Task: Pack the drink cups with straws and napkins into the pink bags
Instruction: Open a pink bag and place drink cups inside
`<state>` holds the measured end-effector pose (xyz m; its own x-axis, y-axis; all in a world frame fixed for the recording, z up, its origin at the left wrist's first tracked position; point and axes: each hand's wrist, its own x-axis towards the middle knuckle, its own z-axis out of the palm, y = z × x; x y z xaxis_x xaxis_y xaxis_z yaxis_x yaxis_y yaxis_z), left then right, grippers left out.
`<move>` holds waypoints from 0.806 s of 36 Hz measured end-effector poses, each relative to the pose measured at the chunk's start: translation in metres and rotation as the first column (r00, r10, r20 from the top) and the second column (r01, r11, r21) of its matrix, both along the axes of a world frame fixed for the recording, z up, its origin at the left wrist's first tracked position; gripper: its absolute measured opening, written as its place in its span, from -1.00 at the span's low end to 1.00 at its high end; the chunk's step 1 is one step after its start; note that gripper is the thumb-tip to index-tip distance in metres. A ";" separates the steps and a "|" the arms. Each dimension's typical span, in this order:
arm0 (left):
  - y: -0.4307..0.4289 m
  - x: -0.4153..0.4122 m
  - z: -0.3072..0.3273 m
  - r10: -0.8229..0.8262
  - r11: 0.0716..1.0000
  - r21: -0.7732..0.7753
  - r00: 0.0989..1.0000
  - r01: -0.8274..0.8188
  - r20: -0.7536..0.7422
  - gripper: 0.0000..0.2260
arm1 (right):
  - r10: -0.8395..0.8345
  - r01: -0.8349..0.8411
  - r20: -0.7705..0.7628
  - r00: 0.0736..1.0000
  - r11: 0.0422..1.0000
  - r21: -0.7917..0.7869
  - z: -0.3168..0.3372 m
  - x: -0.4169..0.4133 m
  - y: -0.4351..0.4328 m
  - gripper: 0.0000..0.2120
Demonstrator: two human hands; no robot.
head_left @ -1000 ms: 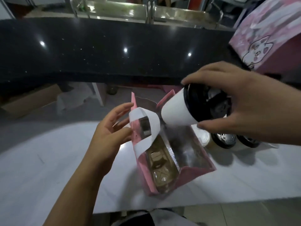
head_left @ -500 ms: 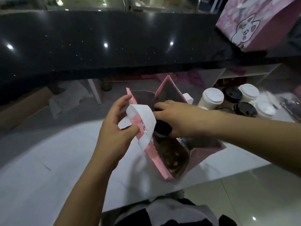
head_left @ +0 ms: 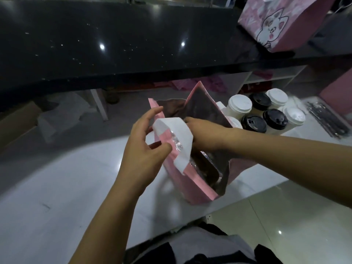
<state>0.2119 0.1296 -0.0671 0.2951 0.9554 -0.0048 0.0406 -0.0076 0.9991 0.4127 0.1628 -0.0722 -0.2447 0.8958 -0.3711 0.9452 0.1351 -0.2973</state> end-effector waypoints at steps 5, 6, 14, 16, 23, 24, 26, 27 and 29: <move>0.002 -0.004 -0.001 -0.009 1.000 -0.017 1.000 0.009 0.008 -0.30 | 0.020 -0.020 0.023 1.000 1.000 0.006 -0.003 0.000 -0.001 -0.50; 0.002 -0.004 -0.001 -0.008 1.000 -0.015 1.000 0.009 0.010 -0.30 | 0.036 -0.036 0.034 0.999 0.999 -0.008 -0.001 0.001 0.000 -0.51; 0.003 0.001 -0.004 -0.020 1.000 0.012 1.000 0.020 0.002 -0.27 | 0.033 -0.034 0.041 0.999 0.999 0.024 0.002 0.008 -0.001 -0.63; 0.004 0.002 -0.006 -0.021 0.999 0.027 1.000 0.022 -0.006 -0.27 | 0.019 -0.021 0.076 0.997 0.999 0.026 0.000 0.011 0.000 -0.61; 0.003 0.005 -0.009 -0.007 0.999 0.051 0.999 0.009 -0.049 -0.29 | 0.031 -0.034 0.071 0.997 0.999 0.042 -0.012 0.012 -0.002 -0.62; 0.003 0.005 -0.008 -0.003 0.999 0.054 0.999 0.006 -0.054 -0.29 | 0.027 -0.029 0.059 0.998 0.999 0.036 -0.013 0.011 -0.002 -0.64; 0.003 0.006 -0.007 0.005 0.999 0.050 0.998 -0.002 -0.056 -0.30 | 0.013 -0.014 0.041 0.999 1.000 0.020 -0.013 0.011 0.001 -0.65; 0.002 0.007 -0.007 0.009 0.999 0.045 0.998 -0.007 -0.054 -0.30 | 0.005 -0.006 0.042 0.999 1.000 0.009 -0.012 0.010 0.003 -0.65; 0.002 0.009 -0.006 0.014 0.999 0.034 0.999 -0.013 -0.048 -0.31 | -0.016 0.016 0.065 0.998 1.000 -0.006 -0.011 0.009 0.007 -0.75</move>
